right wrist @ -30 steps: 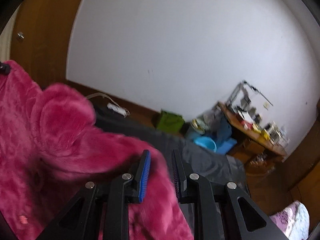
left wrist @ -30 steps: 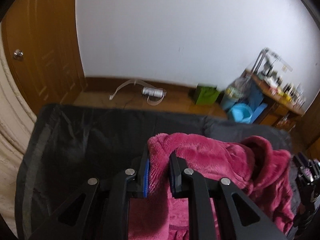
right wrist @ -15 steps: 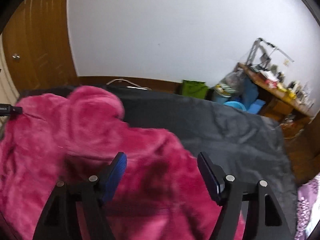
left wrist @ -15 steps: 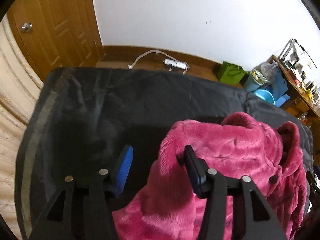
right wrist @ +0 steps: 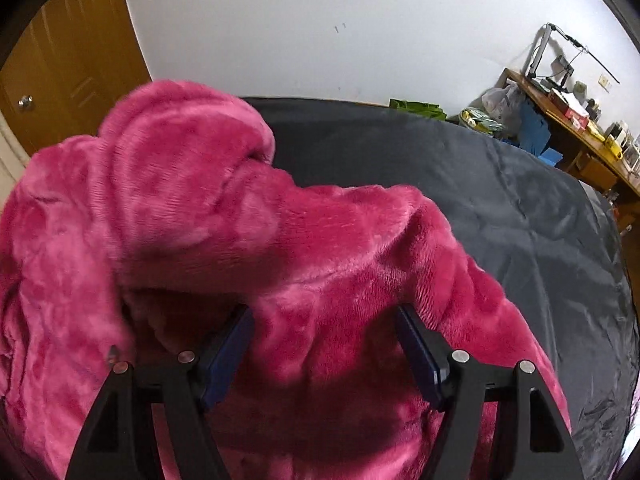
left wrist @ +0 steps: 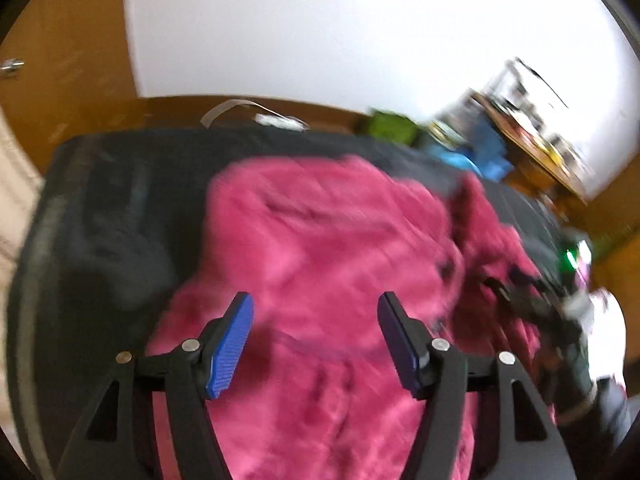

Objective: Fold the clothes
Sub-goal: 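Smooth the jacket flat on the bed with both open grippers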

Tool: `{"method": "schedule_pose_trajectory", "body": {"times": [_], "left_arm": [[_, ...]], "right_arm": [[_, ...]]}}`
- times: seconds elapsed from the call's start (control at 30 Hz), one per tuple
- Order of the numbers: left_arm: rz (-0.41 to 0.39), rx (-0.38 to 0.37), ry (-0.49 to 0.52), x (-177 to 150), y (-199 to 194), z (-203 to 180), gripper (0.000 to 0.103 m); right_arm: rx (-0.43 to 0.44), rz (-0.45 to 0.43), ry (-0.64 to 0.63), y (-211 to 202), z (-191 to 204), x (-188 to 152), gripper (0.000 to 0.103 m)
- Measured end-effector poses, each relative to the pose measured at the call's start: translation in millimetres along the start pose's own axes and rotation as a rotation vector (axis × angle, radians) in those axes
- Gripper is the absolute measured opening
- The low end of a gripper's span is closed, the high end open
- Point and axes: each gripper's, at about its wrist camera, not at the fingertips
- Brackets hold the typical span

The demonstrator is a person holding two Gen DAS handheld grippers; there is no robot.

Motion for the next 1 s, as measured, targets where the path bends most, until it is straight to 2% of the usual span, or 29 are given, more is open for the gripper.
{"method": "schedule_pose_trajectory", "body": {"times": [0.1,0.17,0.33,0.43,0.53,0.7,0.87,1.0], "left_arm": [[0.062,0.028,0.017,-14,30,-3,0.069],[0.073,0.089,-0.012,-17,49,9,0.069],[0.026,0.288,-0.081,-3,76,57,0.068],[0.024,0.328,-0.089,10,90,73,0.066],[0.029,0.353,-0.076,21,104,76,0.066],[0.022,0.393,-0.034,21,126,66,0.066],[0.041,0.393,-0.011,20,115,64,0.066],[0.044,0.368,0.008,14,95,58,0.066]], "right_arm": [[-0.022,0.014,-0.014,9,-5,1,0.075],[-0.033,0.015,-0.013,14,-9,1,0.075],[-0.053,0.003,-0.011,21,-15,9,0.075],[-0.064,-0.008,-0.025,25,-14,14,0.077],[-0.068,-0.017,-0.066,29,-14,21,0.08],[-0.059,-0.005,-0.106,31,-16,23,0.081],[-0.075,0.023,-0.136,14,-10,19,0.082],[0.0,0.029,-0.16,-18,4,-4,0.082]]}}
Point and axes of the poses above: each gripper's, at about its wrist camera, not at the fingertips, and y roughly the way its jaws point, z to its left, x to its top, and after that the axes turned 15 degrees about x, right-handed
